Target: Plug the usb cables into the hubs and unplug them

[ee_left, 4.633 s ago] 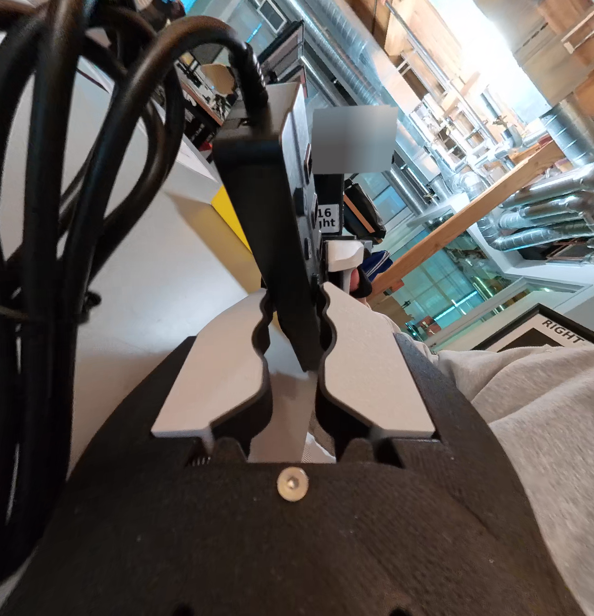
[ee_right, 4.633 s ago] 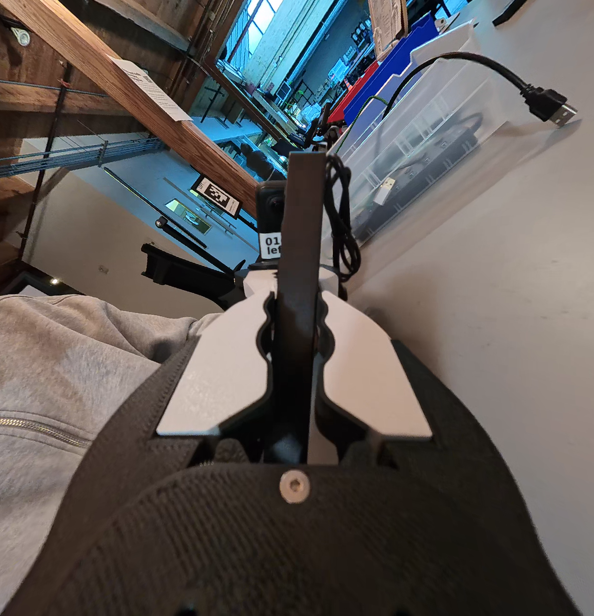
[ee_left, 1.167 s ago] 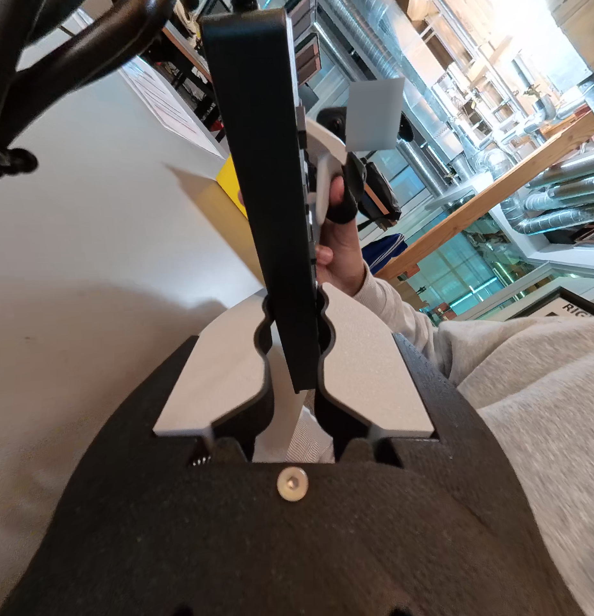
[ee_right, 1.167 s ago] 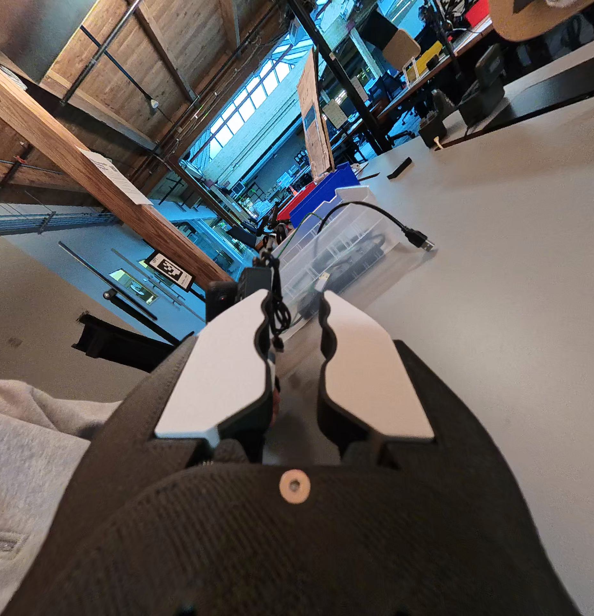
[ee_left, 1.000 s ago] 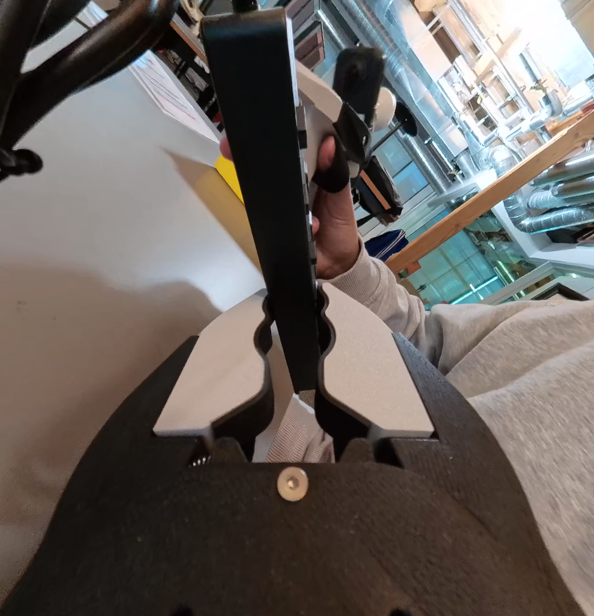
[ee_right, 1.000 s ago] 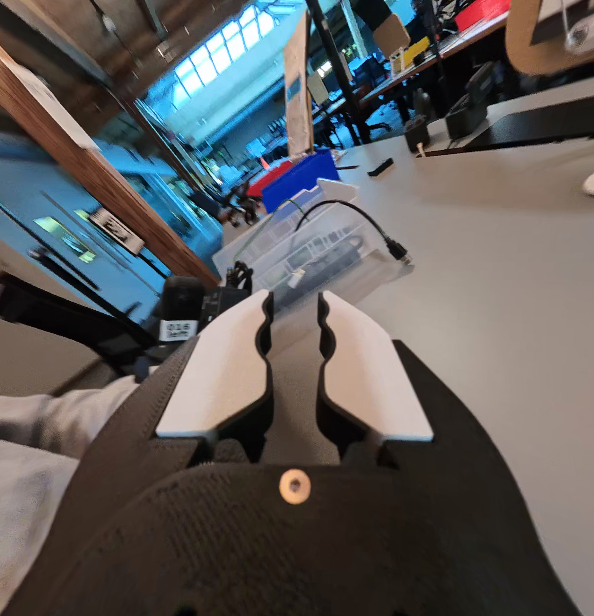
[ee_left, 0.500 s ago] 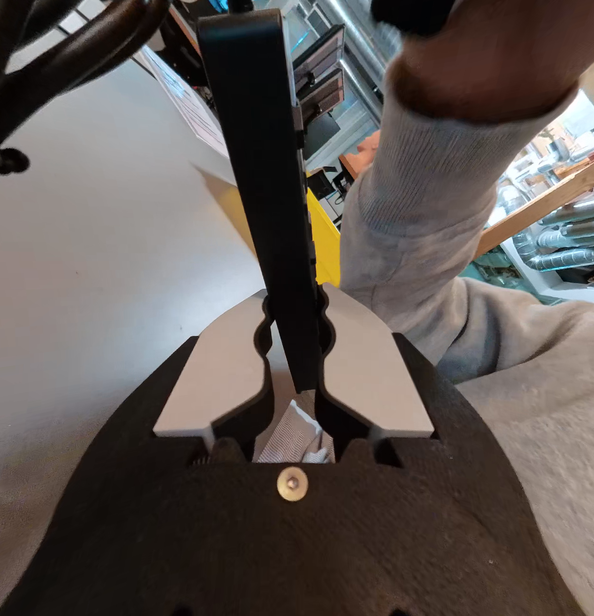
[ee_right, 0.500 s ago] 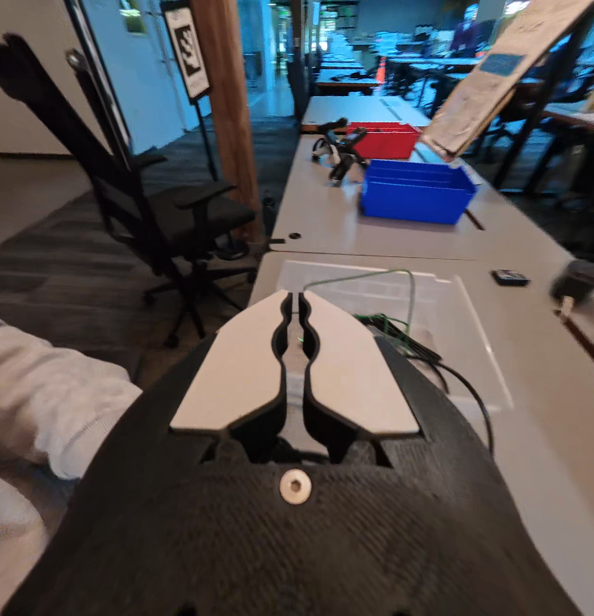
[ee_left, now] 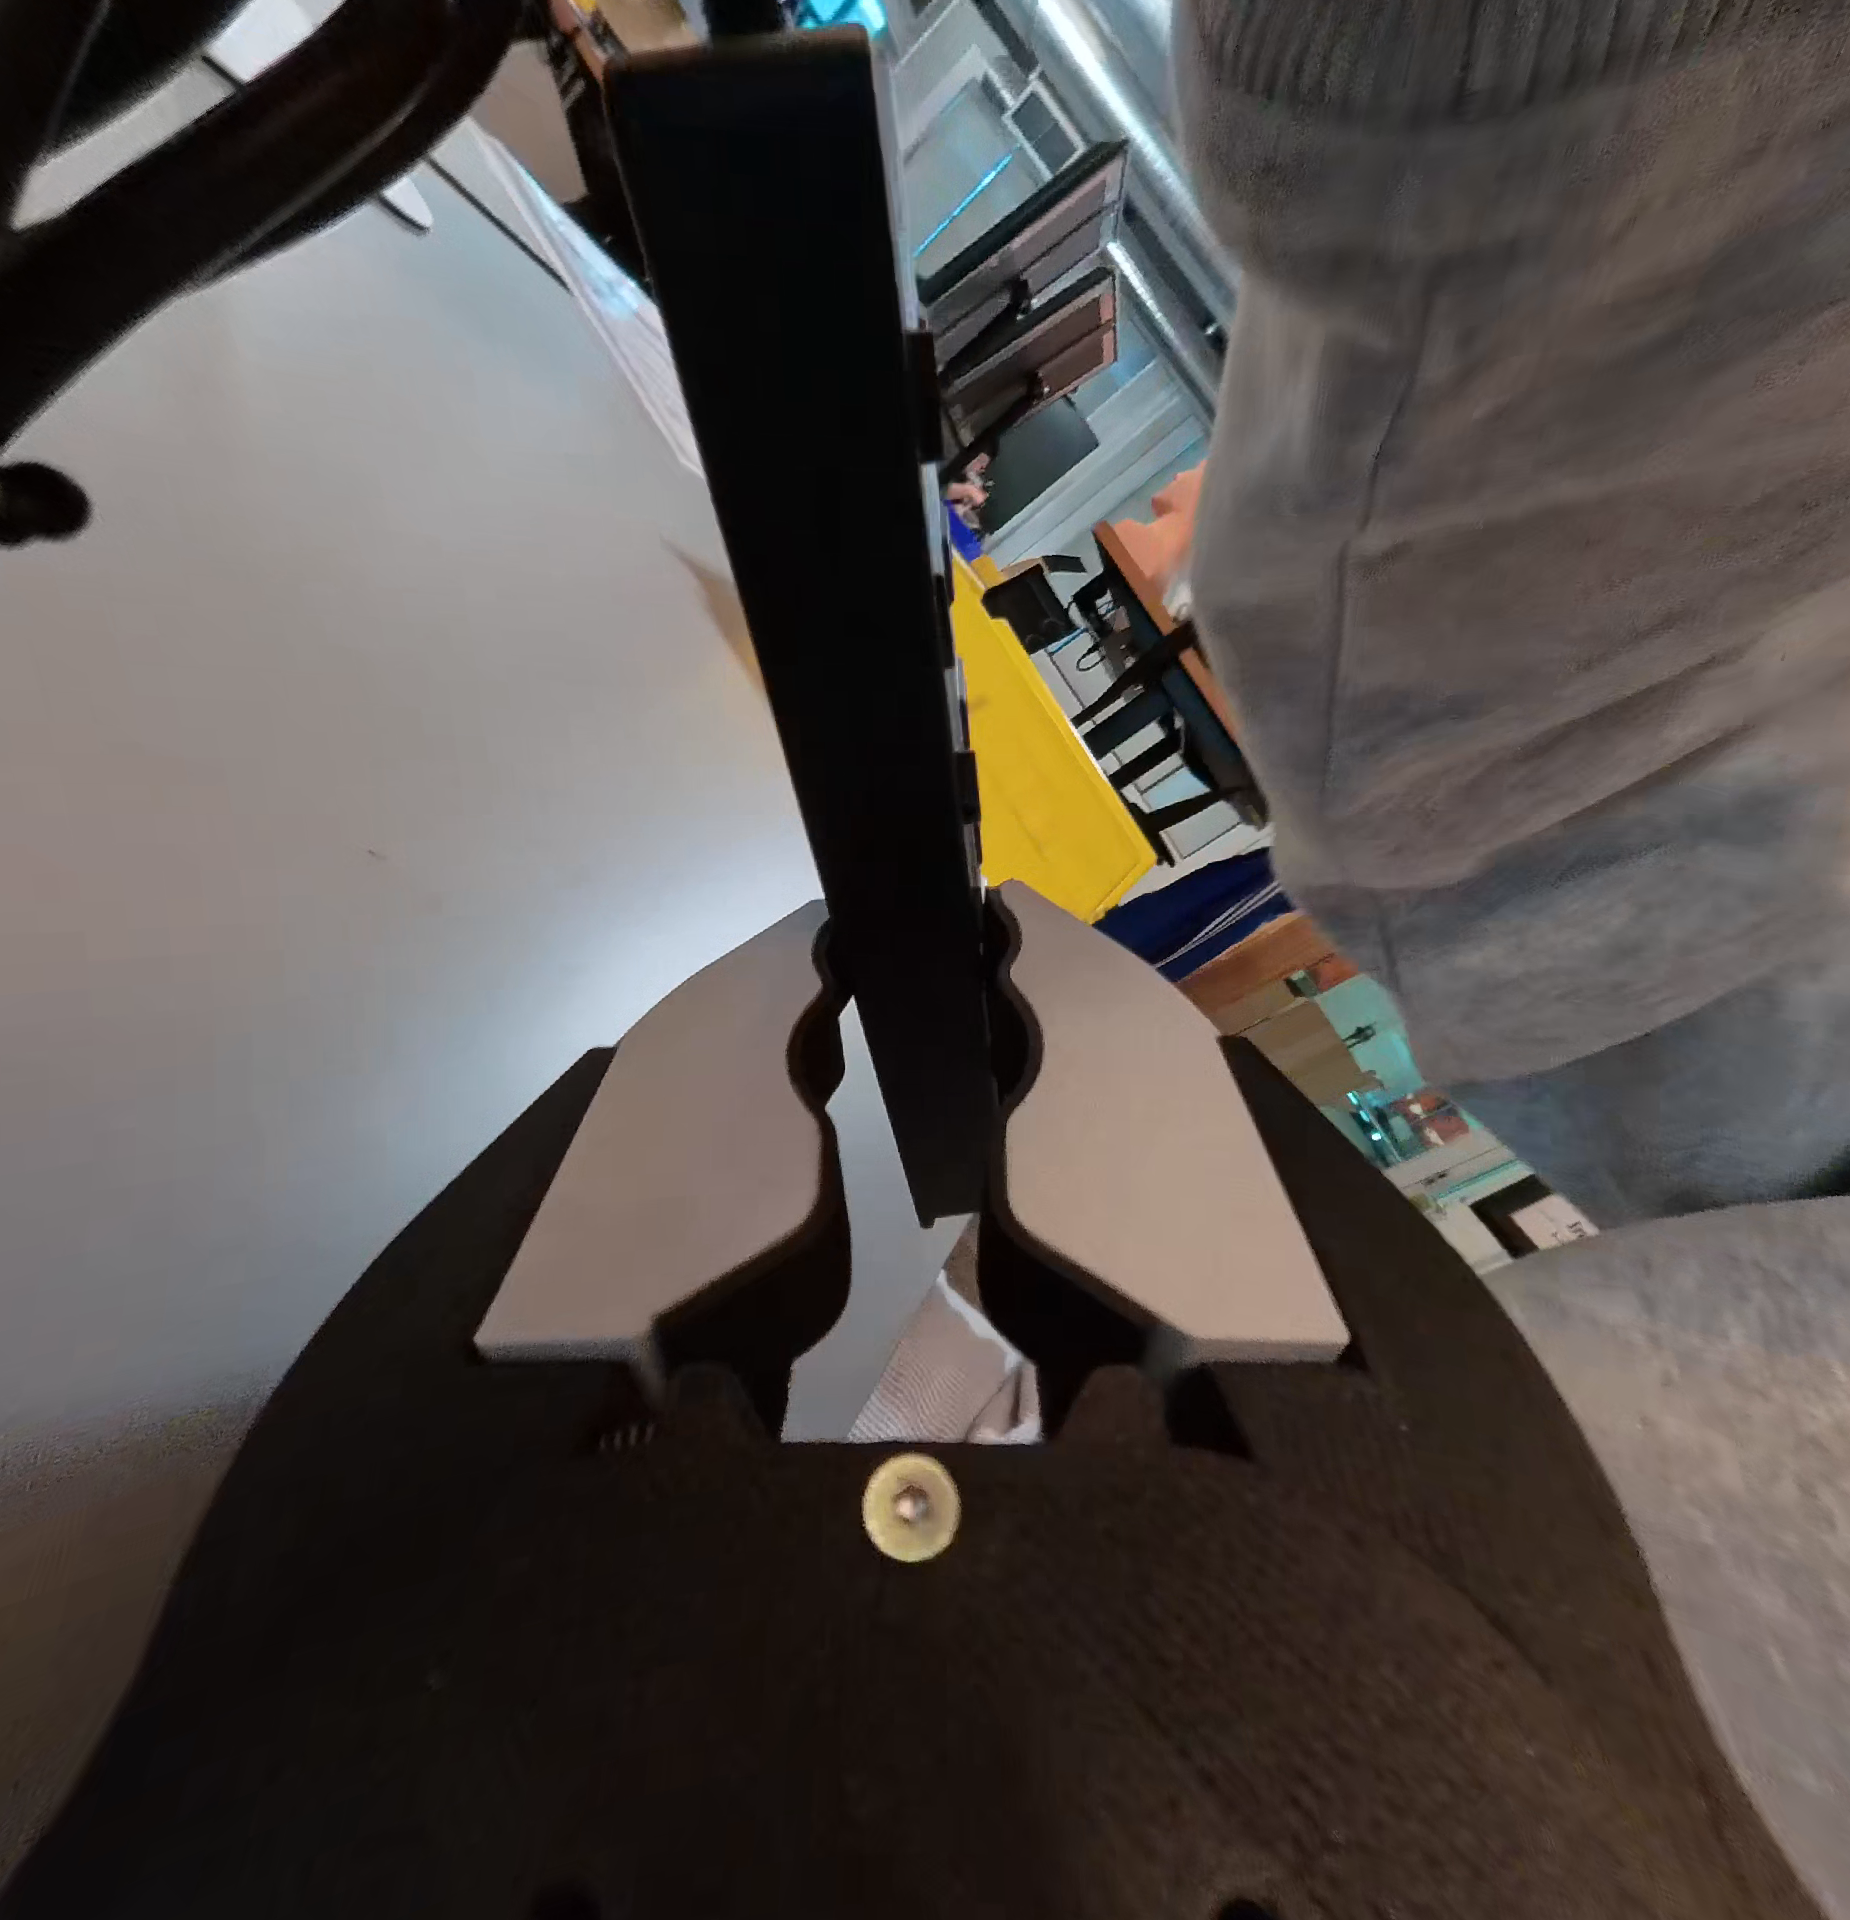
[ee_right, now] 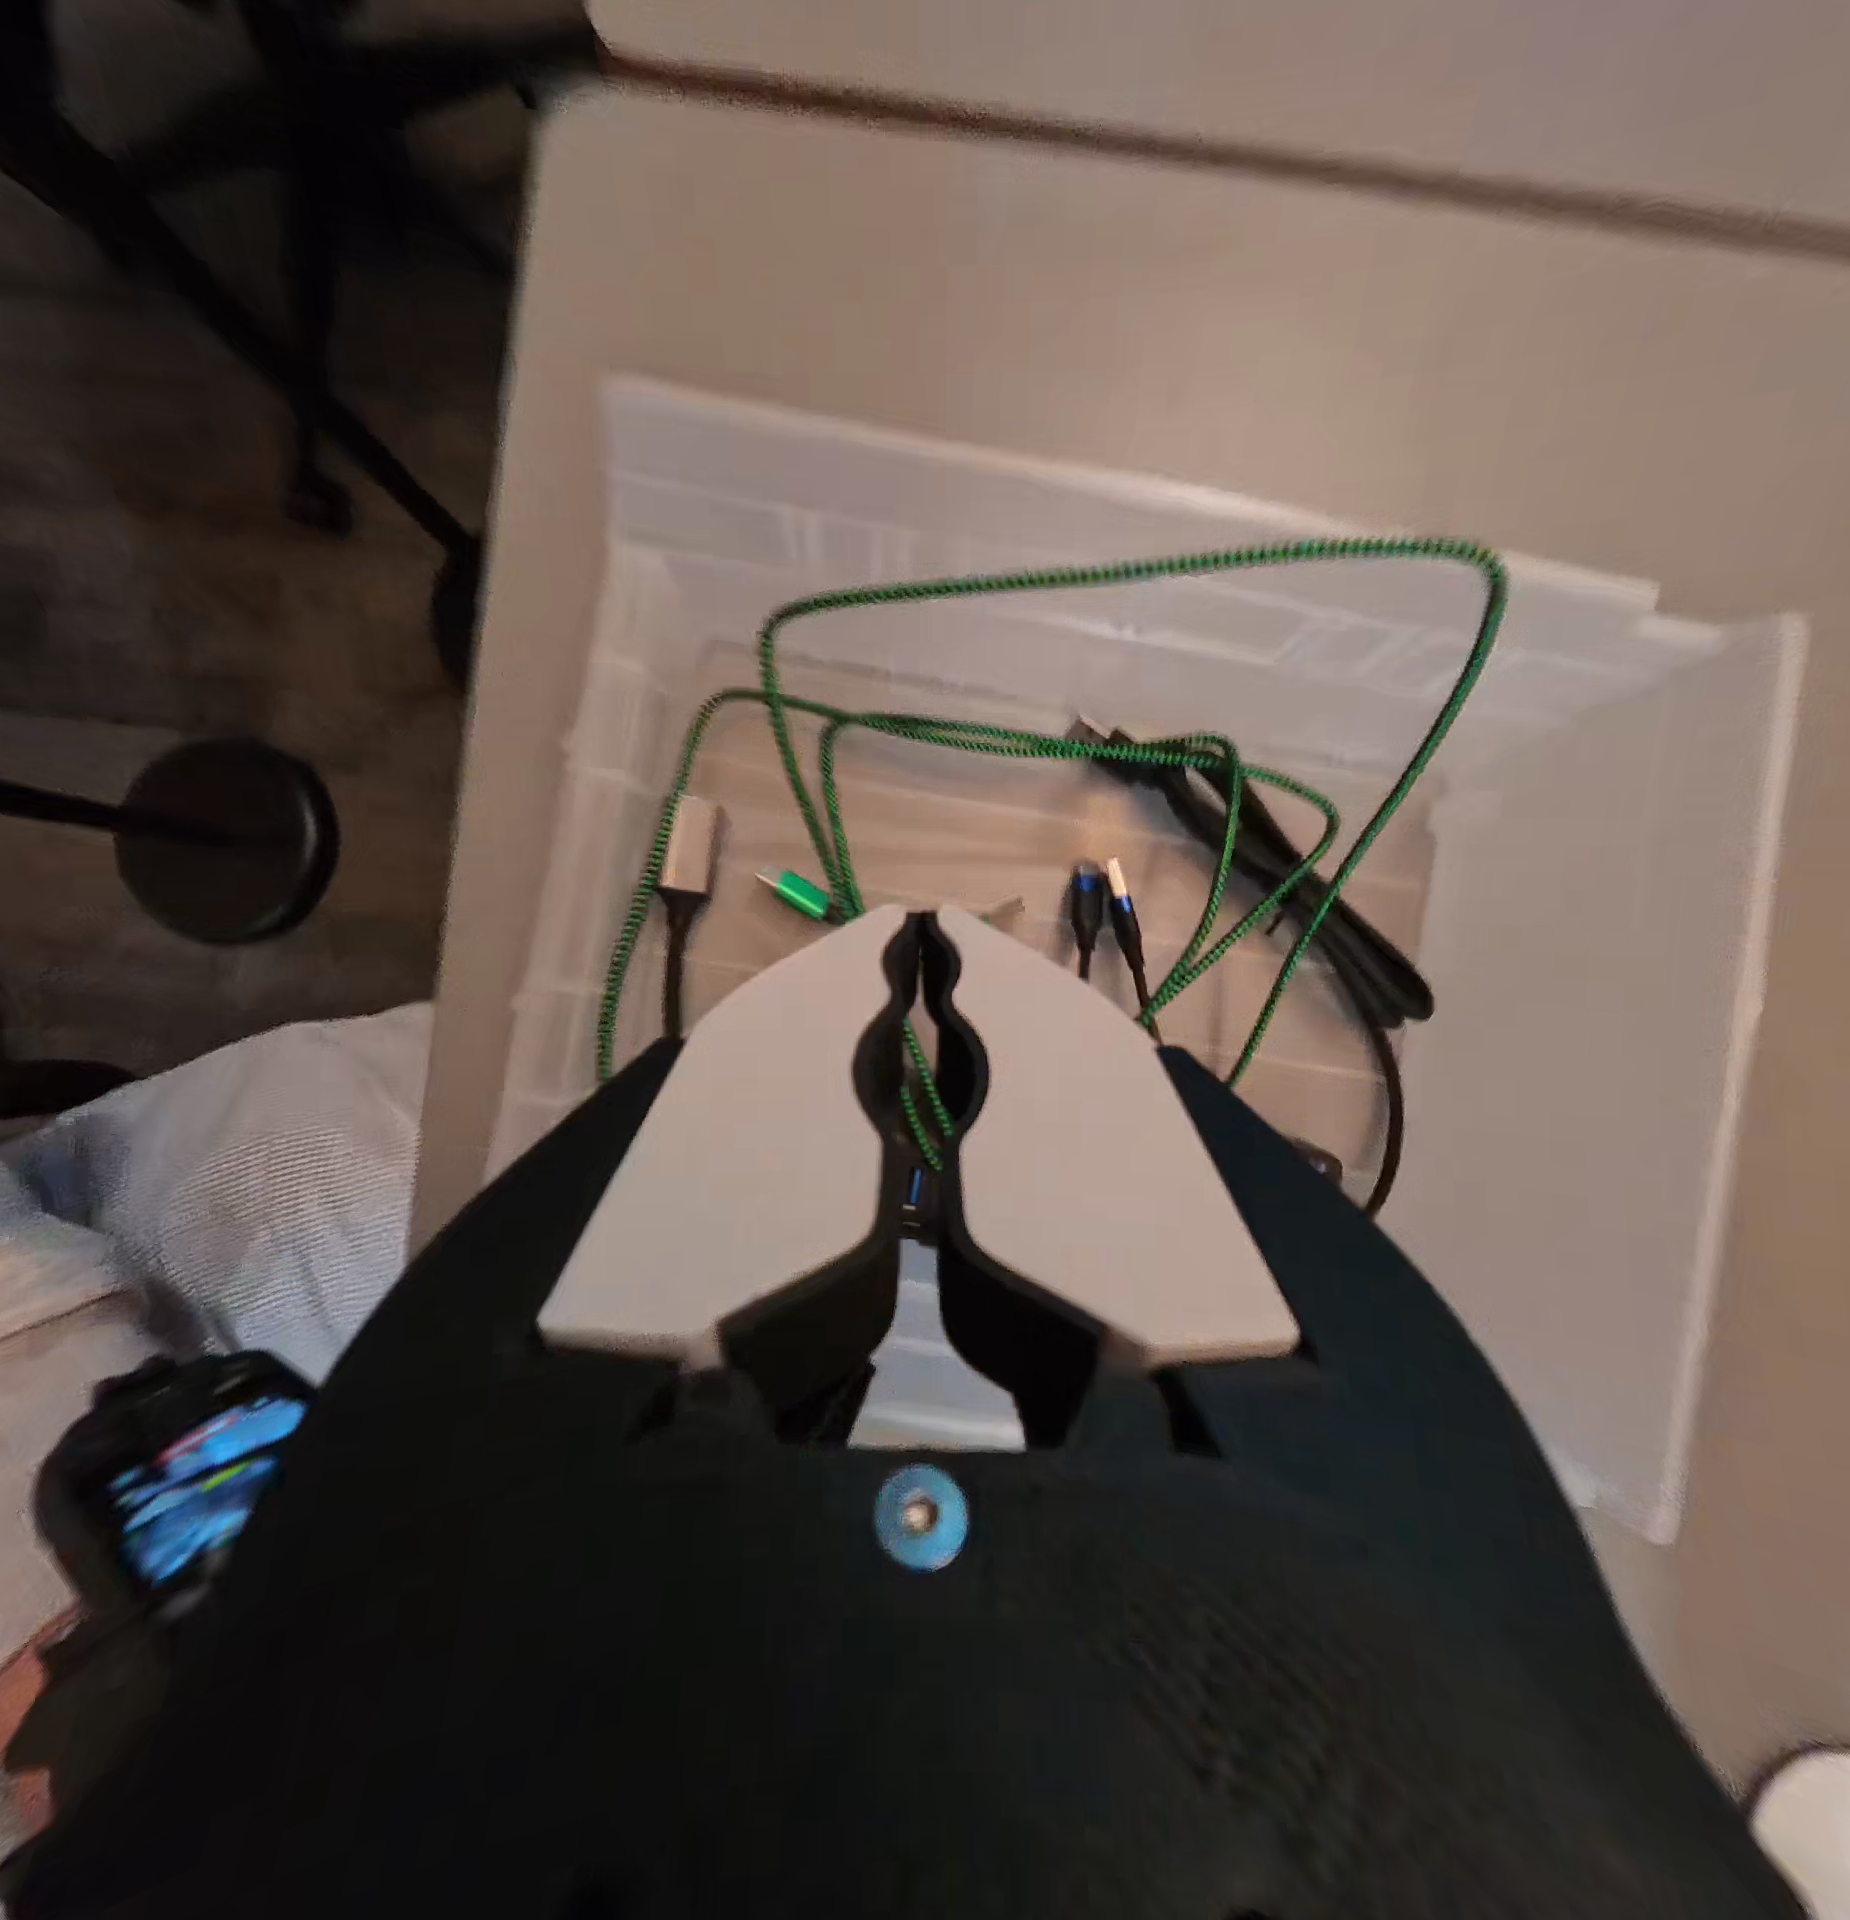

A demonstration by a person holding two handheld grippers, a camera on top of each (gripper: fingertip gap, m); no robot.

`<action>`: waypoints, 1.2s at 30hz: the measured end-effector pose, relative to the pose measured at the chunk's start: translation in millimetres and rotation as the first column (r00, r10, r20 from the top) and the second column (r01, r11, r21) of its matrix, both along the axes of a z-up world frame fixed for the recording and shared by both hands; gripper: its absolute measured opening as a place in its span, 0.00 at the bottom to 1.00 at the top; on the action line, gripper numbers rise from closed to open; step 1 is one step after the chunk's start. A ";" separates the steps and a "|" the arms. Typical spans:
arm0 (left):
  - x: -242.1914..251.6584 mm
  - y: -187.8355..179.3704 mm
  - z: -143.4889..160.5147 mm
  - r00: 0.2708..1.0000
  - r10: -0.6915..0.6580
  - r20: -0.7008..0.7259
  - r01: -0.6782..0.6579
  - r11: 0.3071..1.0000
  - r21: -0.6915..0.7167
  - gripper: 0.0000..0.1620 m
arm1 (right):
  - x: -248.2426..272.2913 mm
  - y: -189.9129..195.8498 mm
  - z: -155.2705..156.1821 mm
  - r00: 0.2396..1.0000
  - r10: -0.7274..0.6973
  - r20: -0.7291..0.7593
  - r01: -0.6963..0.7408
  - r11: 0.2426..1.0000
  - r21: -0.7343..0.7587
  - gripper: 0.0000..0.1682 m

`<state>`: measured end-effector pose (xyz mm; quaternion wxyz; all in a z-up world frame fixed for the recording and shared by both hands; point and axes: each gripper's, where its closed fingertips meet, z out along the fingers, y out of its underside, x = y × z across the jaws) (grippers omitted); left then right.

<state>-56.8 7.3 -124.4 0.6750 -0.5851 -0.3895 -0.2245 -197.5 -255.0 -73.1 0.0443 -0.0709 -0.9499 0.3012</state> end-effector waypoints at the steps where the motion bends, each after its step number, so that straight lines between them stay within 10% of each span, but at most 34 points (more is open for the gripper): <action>1: -1.2 -1.2 -1.8 1.000 0.002 0.000 -0.002 1.000 -0.011 0.16 | -7.8 -1.7 -13.1 1.000 -0.022 0.019 0.021 0.998 0.062 0.00; 7: -7.2 -6.2 -1.5 1.000 0.003 0.025 -0.003 1.000 0.006 0.16 | -22.6 2.2 -79.3 0.929 -0.227 0.291 0.116 0.928 0.354 0.04; 20: -9.1 -5.4 -0.2 1.000 -0.007 0.012 0.007 1.000 0.007 0.16 | 1.9 -16.0 -125.1 0.944 -0.169 0.282 0.013 0.877 0.481 0.05; 29: -6.7 -1.3 -2.6 1.000 -0.018 -0.011 0.018 1.000 -0.022 0.16 | -37.2 -40.1 24.1 0.974 -0.142 0.178 0.138 0.990 0.033 0.04; 36: -5.8 2.4 -4.0 1.000 -0.028 -0.014 0.027 0.999 -0.030 0.16 | -56.7 -15.7 186.0 0.983 -0.177 -0.040 0.147 0.906 -0.398 0.04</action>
